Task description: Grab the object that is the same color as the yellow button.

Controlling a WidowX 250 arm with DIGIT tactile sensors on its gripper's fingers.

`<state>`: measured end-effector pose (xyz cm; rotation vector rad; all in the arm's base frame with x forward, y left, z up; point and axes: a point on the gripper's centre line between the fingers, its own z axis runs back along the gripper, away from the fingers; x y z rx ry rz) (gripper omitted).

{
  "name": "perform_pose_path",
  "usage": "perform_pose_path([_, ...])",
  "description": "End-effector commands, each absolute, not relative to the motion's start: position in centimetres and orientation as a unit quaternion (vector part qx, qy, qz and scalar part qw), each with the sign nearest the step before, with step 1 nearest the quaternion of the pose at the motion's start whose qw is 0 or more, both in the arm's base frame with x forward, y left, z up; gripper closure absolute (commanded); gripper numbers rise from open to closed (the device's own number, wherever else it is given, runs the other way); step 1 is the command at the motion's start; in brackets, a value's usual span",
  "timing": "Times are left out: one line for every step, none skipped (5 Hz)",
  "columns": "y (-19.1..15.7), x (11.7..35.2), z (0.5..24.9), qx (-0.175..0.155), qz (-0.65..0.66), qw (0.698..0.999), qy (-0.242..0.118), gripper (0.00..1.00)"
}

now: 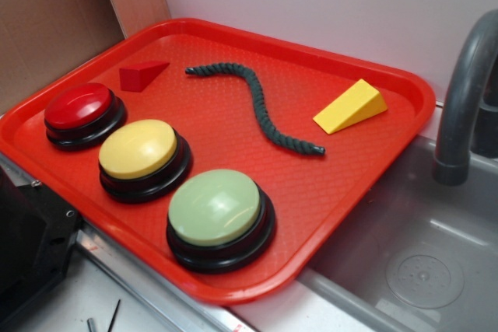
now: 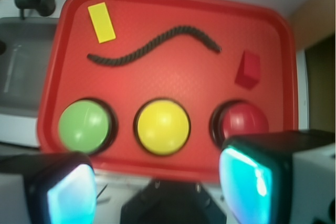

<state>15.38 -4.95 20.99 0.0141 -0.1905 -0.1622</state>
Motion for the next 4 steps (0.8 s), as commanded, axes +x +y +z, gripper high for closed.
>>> perform_pose_path([-6.6, 21.1, 16.5, -0.027, -0.076, 0.987, -0.138, 0.00])
perform_pose_path([-8.1, 24.1, 14.0, -0.007, -0.076, 0.987, -0.140, 0.00])
perform_pose_path([-9.8, 27.1, 11.5, -0.017, -0.101, 0.983, -0.150, 0.00])
perform_pose_path([-11.2, 29.7, 9.3, -0.002, -0.100, 0.984, -0.150, 0.00])
